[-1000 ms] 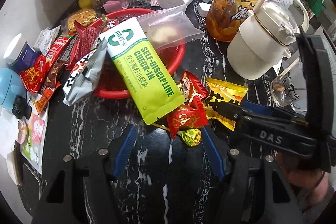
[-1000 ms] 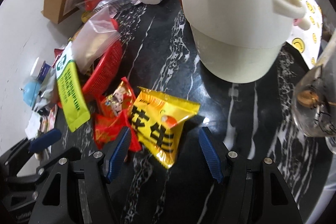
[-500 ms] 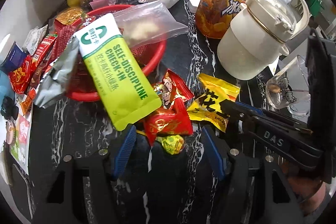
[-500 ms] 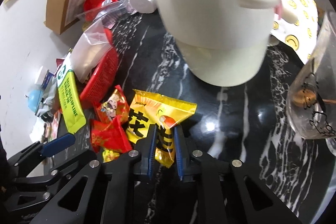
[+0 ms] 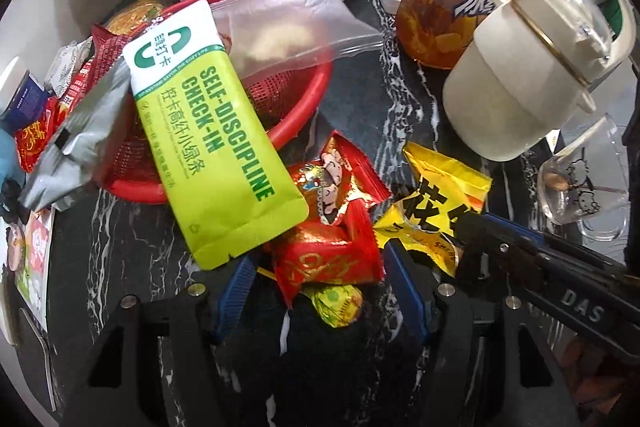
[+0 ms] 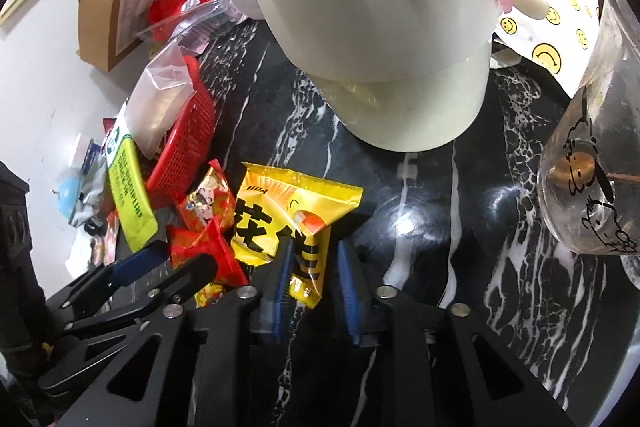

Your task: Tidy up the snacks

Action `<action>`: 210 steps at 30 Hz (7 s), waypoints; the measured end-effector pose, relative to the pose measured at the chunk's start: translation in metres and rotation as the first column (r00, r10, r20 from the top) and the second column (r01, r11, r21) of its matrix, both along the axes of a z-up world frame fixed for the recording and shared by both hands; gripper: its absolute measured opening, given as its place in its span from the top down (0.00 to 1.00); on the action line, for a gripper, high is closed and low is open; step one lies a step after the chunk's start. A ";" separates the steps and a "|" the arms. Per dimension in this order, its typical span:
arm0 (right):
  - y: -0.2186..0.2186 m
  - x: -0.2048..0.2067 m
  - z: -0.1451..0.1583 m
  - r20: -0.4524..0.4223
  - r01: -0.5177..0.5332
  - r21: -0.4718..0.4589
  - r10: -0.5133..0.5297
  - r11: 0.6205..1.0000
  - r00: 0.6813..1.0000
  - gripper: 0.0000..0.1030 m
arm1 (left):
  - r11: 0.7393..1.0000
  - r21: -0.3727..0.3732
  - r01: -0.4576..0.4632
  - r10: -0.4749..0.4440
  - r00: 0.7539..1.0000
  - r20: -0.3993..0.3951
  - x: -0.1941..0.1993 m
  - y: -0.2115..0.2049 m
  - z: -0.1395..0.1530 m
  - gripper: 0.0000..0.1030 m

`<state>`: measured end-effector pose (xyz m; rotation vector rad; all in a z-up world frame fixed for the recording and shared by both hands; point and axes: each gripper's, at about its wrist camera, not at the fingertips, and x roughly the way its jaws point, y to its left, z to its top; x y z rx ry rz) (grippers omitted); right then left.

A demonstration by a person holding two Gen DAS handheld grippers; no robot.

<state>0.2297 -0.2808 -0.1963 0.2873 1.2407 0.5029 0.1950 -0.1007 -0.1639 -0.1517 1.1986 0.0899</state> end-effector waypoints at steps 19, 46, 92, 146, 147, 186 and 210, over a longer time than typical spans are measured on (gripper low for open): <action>0.049 0.014 0.000 0.024 -0.059 -0.064 0.061 0.996 0.998 0.36 | 0.999 0.007 0.053 -0.053 0.999 0.000 -0.009 0.000 -0.008 0.58; 0.045 -0.025 -0.001 0.022 -0.028 -0.115 0.030 0.993 0.999 0.67 | 0.997 -0.061 0.035 -0.037 0.999 -0.018 -0.057 0.029 0.007 0.58; 0.085 -0.151 0.110 0.126 -0.104 0.053 0.097 0.993 0.987 0.67 | 0.994 -0.047 0.096 -0.081 0.963 0.256 -0.152 0.071 0.140 0.58; 0.195 0.108 0.089 0.327 -0.229 -0.247 0.304 0.941 0.895 0.67 | 0.977 0.134 0.166 -0.185 0.972 0.144 0.105 0.156 0.090 0.58; 0.199 0.109 0.087 0.322 -0.242 -0.251 0.316 0.937 0.892 0.66 | 0.978 0.133 0.163 -0.181 0.973 0.143 0.105 0.158 0.089 0.58; 0.159 0.068 0.133 0.356 -0.181 -0.281 0.278 0.943 0.892 0.42 | 0.960 0.076 0.268 -0.273 0.959 0.072 0.097 0.129 0.093 0.50; 0.122 0.000 0.207 0.454 -0.078 -0.210 0.167 0.975 0.875 0.42 | 0.974 0.117 0.193 -0.217 0.943 0.251 0.024 0.111 0.195 0.50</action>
